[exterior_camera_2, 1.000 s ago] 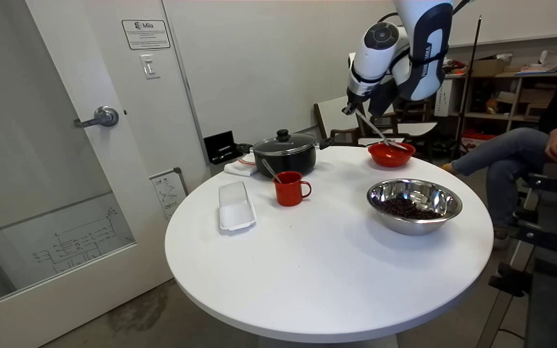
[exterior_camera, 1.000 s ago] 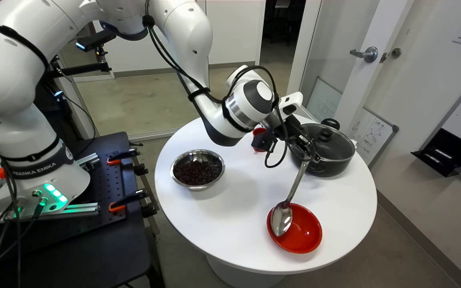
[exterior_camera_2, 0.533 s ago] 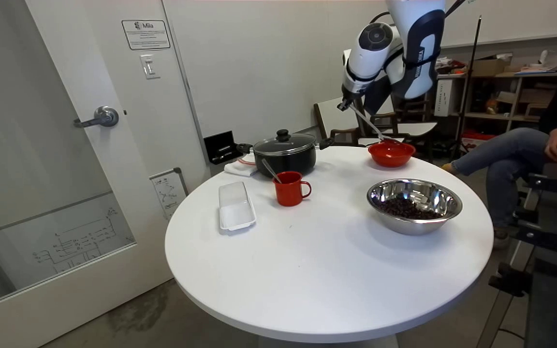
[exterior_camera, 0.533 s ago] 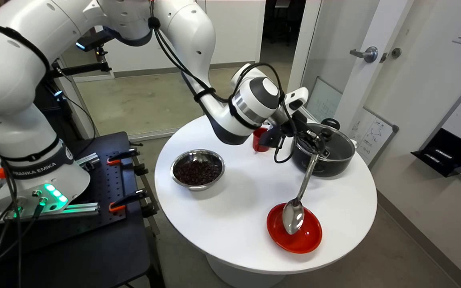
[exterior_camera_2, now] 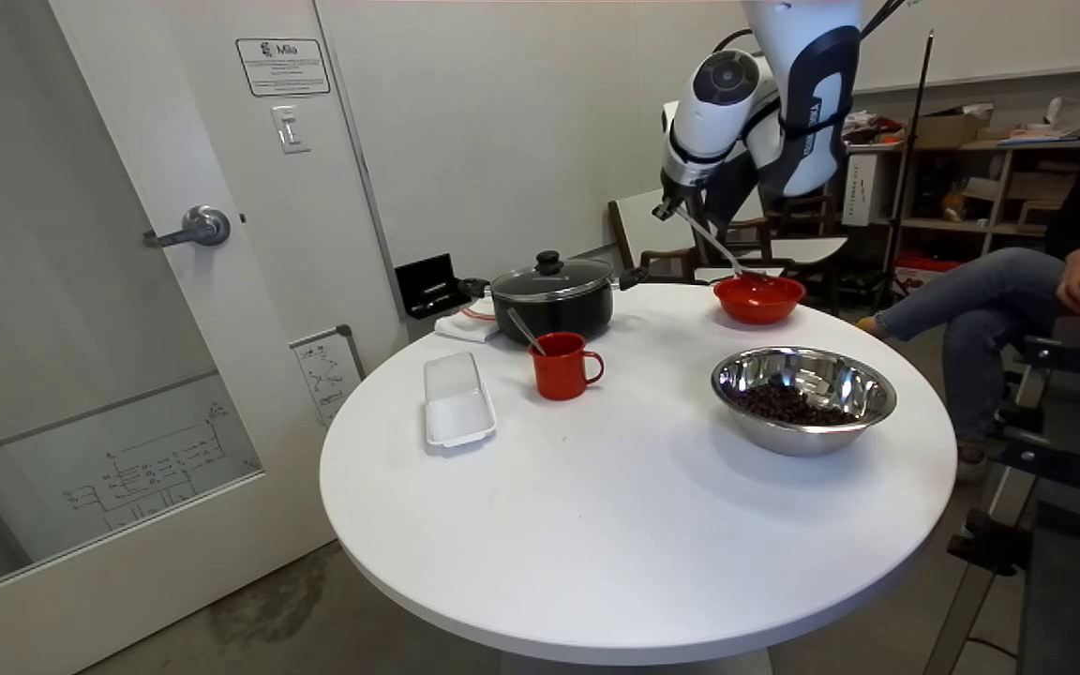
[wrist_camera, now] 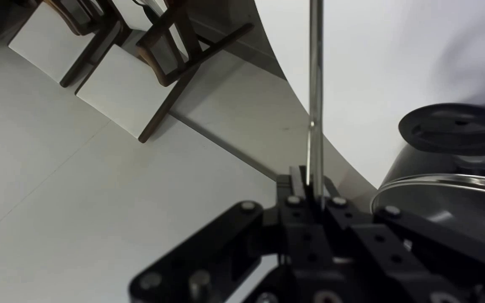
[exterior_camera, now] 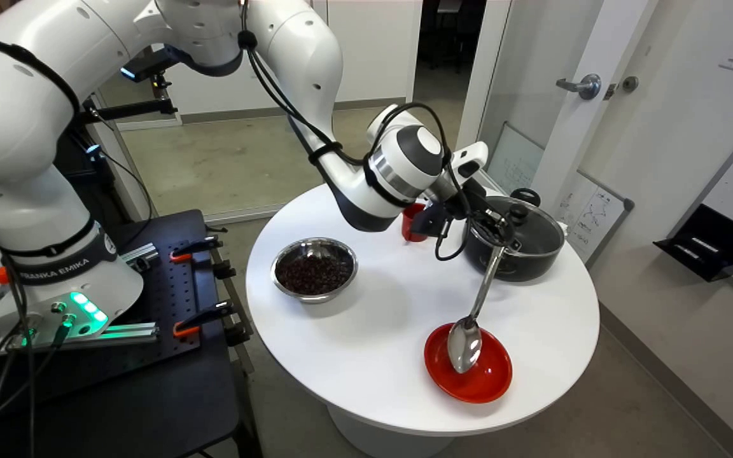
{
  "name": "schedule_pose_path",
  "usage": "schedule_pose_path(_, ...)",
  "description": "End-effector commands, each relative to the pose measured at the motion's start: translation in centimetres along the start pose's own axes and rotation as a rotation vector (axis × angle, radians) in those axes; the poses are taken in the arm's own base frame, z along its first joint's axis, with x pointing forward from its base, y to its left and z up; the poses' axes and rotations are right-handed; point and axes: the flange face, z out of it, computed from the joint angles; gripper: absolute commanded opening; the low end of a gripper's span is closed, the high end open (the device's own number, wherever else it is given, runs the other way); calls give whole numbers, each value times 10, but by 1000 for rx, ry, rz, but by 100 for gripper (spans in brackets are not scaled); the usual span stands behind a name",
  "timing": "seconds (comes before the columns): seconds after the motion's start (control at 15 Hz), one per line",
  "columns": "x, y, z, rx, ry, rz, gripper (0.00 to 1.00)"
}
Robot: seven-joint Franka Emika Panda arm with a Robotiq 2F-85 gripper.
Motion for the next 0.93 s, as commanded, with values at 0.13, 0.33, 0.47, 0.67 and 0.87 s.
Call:
schedule_pose_path(0.13, -4, -12, 6, 8, 1, -3, 1)
schedule_pose_path(0.33, -6, -18, 7, 17, -3, -3, 1)
schedule_pose_path(0.47, -7, -20, 8, 20, -5, -7, 1)
schedule_pose_path(0.67, -11, -21, 10, 16, -10, -17, 1)
schedule_pose_path(0.87, -16, -23, 13, 14, -18, -29, 1)
